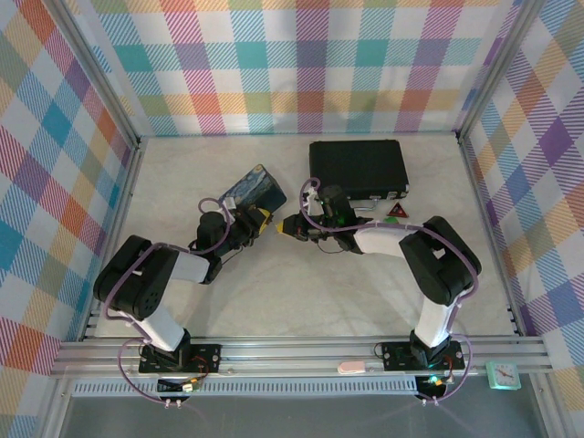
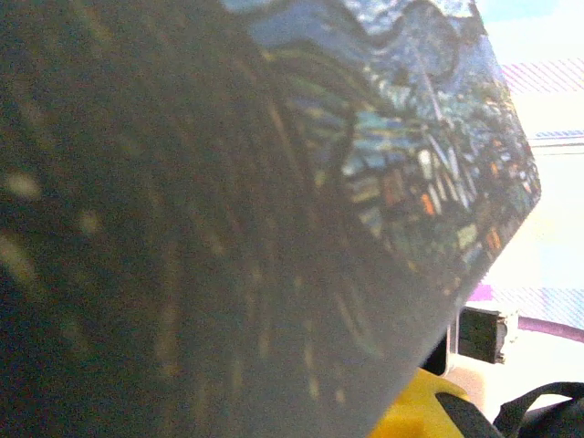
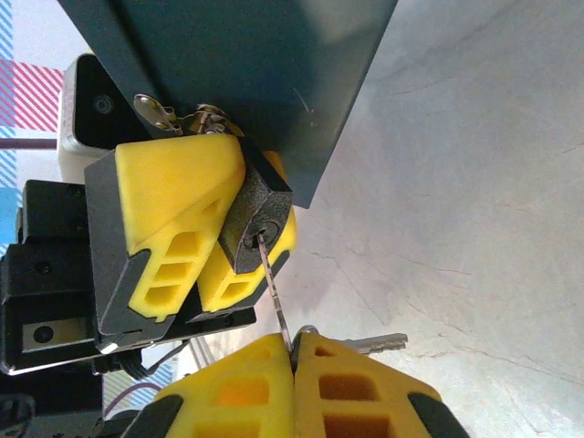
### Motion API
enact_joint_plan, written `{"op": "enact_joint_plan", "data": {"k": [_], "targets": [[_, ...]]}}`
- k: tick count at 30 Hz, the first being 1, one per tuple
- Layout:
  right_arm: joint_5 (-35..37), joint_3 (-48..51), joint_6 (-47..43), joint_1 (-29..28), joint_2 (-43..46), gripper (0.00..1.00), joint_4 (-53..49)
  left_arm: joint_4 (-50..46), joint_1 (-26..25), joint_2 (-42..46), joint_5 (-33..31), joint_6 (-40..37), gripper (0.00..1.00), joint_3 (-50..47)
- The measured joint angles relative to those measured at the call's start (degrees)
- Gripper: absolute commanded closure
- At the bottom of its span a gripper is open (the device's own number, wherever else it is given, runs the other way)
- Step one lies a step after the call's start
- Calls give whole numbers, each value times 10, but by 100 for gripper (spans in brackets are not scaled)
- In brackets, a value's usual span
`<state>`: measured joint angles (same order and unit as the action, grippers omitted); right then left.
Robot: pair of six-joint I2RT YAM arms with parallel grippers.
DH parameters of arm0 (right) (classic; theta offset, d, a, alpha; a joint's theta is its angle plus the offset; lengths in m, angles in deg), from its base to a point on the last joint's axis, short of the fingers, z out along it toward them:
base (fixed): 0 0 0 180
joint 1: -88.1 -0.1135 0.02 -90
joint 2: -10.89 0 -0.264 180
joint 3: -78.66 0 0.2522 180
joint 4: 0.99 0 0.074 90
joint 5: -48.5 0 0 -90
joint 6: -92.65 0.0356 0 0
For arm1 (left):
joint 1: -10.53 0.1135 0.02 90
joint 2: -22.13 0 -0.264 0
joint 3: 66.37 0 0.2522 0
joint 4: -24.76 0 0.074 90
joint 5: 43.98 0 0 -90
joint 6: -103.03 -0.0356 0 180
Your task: Unlock a padlock with a key
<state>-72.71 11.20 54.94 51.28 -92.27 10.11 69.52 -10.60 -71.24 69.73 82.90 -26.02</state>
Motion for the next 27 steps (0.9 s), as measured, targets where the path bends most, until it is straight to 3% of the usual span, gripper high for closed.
{"op": "enact_joint_plan", "data": {"k": [7, 18, 27], "targets": [[-50, -1, 65, 13, -10, 100, 17, -52, -1, 29, -1, -46, 100, 3], [-129, 1, 214, 30, -68, 100, 153, -60, -1, 31, -14, -59, 100, 9], [-127, 3, 202, 33, -68, 100, 149, -24, -1, 8, -10, -38, 100, 9]]}}
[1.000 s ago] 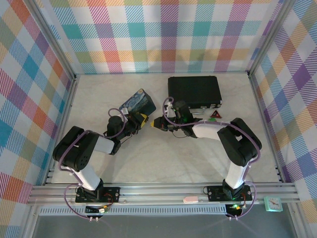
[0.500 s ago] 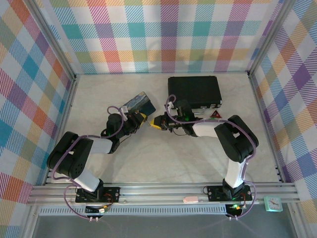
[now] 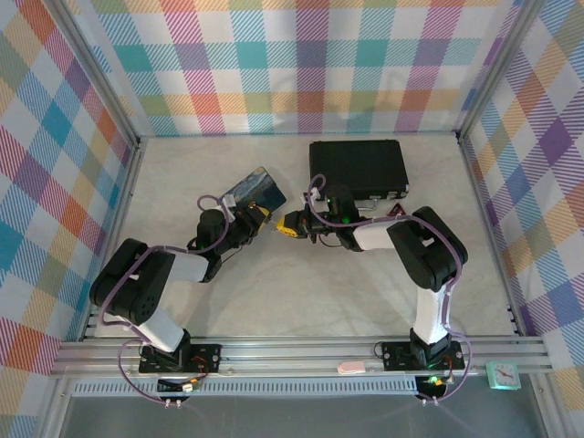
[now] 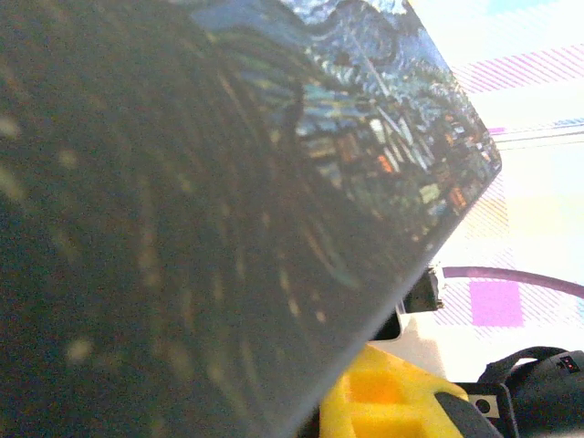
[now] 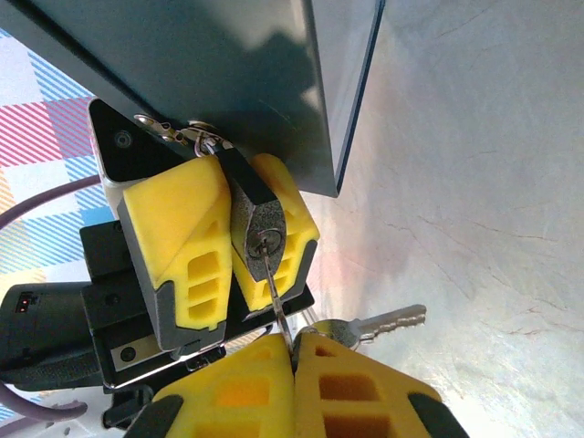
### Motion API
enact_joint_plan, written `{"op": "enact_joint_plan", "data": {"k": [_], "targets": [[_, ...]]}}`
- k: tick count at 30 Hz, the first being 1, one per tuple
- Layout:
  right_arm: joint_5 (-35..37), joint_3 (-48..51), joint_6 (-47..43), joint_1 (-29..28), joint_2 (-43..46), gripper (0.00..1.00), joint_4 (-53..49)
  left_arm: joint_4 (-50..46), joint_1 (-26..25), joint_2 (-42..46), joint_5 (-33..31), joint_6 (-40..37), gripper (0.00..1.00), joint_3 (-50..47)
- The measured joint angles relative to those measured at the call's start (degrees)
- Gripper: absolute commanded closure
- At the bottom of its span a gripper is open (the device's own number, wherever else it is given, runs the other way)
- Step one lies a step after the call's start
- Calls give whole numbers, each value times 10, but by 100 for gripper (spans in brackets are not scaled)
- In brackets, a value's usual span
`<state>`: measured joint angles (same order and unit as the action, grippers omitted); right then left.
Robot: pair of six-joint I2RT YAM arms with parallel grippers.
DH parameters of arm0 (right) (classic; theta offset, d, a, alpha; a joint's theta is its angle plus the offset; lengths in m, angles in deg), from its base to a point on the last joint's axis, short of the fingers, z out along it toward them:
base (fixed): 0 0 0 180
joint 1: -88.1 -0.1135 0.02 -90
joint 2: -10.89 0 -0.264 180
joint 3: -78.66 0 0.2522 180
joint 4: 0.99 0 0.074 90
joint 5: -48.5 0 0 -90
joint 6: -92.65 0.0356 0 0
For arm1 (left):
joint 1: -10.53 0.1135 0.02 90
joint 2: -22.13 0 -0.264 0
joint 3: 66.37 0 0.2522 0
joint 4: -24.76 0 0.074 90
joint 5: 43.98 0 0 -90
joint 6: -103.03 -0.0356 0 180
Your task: Unlock a padlock with a key
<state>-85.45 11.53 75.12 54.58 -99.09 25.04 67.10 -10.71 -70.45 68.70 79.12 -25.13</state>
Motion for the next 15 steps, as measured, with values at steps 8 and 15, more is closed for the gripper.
{"op": "enact_joint_plan", "data": {"k": [8, 15], "targets": [[19, 3, -49, -3, 19, 100, -37, 17, -1, -11, 8, 19, 100, 0], [31, 1, -97, -6, 32, 100, -82, 7, -3, -11, 15, 20, 100, 2]]}}
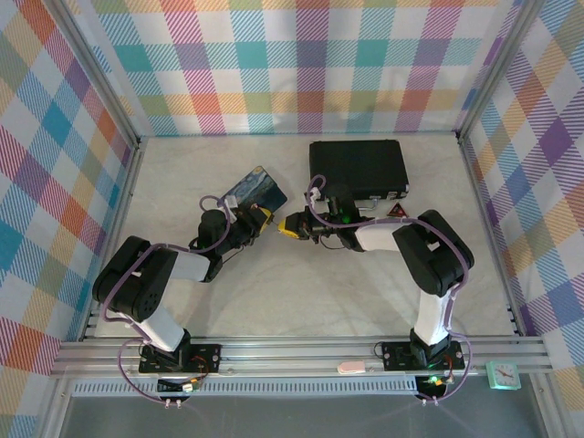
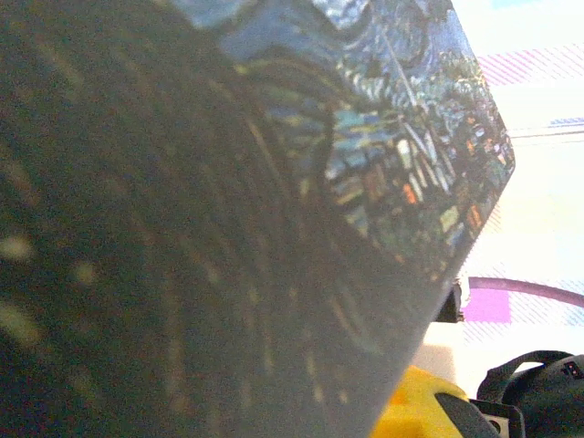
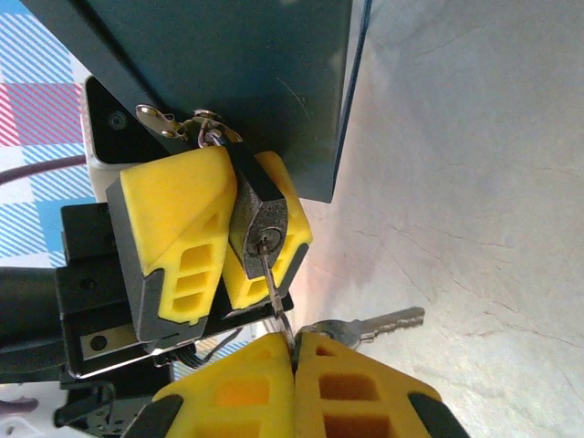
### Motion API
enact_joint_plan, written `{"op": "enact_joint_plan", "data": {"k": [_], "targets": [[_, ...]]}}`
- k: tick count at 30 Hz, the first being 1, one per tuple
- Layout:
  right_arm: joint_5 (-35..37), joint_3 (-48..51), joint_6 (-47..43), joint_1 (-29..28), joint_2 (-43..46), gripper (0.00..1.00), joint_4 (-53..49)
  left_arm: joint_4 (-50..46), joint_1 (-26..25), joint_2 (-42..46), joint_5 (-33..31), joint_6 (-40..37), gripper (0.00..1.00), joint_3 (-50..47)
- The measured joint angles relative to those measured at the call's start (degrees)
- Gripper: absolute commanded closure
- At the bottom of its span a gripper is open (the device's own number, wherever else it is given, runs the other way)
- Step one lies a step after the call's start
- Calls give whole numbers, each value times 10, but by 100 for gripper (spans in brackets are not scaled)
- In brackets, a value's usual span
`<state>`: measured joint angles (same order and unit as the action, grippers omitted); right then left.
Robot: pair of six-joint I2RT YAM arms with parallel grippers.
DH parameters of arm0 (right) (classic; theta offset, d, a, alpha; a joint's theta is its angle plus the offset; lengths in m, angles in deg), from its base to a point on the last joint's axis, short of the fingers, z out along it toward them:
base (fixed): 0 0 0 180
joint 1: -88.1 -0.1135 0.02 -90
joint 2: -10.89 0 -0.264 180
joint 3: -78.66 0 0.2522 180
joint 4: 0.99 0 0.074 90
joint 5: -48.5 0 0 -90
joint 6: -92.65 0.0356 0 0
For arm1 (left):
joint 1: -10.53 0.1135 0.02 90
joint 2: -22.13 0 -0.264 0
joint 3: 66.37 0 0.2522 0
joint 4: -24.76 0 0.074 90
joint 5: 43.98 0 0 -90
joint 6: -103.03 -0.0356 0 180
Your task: Unlock a padlock with a key
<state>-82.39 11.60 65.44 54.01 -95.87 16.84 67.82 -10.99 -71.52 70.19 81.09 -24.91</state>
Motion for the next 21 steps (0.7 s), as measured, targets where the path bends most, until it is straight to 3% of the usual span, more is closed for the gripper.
{"op": "enact_joint_plan", "data": {"k": [7, 12, 16, 21], "targets": [[20, -53, -126, 0, 13, 100, -139, -19, 0, 2, 4, 0, 100, 11], [29, -62, -183, -3, 18, 100, -180, -69, 0, 26, 13, -16, 100, 16], [28, -62, -176, -4, 18, 100, -183, -123, 1, 44, 17, -41, 100, 28], [17, -61, -91, -1, 15, 100, -154, -188, 3, 79, 7, -78, 100, 37]]}}
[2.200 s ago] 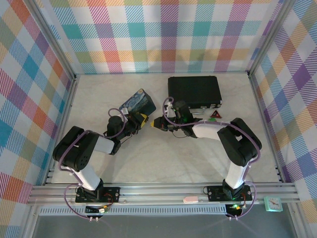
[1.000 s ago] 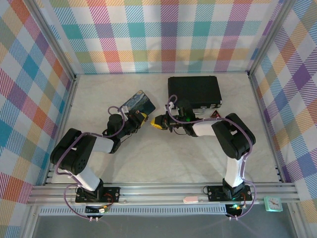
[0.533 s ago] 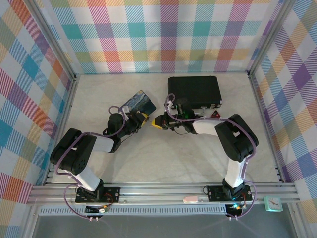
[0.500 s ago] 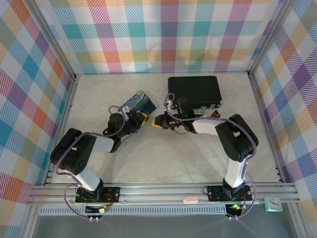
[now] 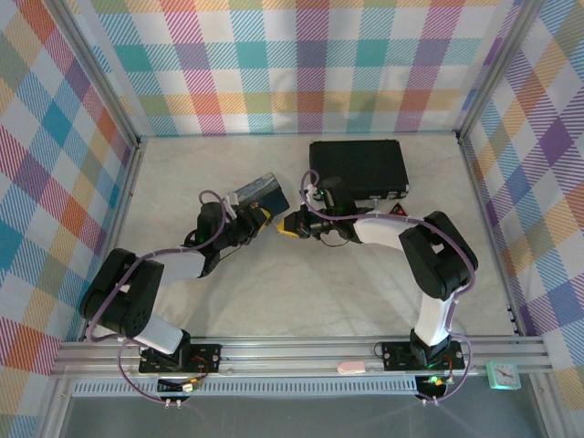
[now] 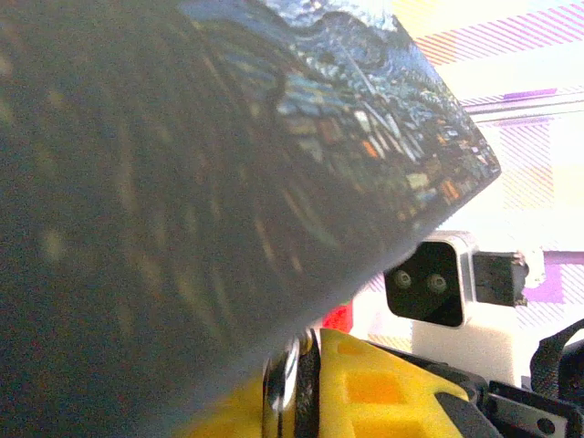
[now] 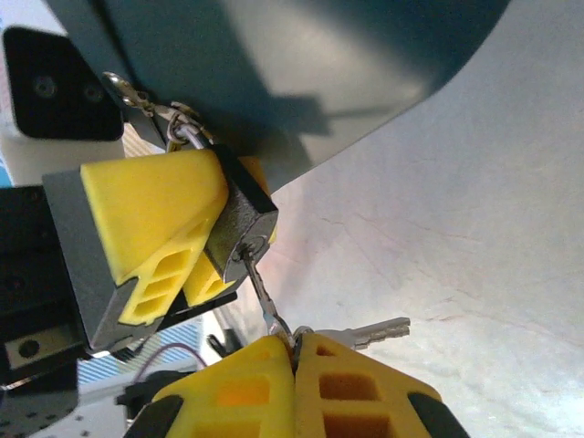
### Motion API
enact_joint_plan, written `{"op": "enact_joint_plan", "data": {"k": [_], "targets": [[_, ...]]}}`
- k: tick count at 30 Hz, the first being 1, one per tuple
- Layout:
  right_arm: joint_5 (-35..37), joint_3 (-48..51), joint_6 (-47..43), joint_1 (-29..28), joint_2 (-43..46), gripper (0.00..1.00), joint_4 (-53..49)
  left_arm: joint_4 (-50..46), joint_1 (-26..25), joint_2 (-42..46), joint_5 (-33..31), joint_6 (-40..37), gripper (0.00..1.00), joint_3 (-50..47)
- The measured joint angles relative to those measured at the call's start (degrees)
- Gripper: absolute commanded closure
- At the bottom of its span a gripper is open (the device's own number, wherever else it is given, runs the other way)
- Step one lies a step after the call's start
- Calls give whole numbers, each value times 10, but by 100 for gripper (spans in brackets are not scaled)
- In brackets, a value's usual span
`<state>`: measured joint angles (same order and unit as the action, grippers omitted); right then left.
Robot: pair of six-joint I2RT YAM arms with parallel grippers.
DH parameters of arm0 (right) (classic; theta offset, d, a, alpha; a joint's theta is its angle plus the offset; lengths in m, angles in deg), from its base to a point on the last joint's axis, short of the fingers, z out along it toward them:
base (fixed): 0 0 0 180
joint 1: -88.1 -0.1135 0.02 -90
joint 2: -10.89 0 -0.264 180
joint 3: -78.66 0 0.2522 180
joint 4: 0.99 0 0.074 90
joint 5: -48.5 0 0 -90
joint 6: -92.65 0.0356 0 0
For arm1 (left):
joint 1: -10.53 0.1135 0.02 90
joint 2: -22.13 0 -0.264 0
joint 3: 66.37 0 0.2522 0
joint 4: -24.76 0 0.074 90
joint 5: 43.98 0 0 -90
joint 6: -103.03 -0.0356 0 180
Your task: Unlock a padlock with a key
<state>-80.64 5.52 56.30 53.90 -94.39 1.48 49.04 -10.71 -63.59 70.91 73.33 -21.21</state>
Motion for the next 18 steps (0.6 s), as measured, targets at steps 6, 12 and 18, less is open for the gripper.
{"op": "enact_joint_plan", "data": {"k": [6, 12, 18], "targets": [[-3, 32, 143, 0, -26, 100, 129, -26, 0, 14, -31, -15, 100, 1], [32, 71, 253, -4, -37, 100, 235, -34, -11, 14, -54, -16, 100, 1], [102, 85, 313, -7, -38, 100, 288, -18, -41, 12, -60, -3, 100, -2]]}}
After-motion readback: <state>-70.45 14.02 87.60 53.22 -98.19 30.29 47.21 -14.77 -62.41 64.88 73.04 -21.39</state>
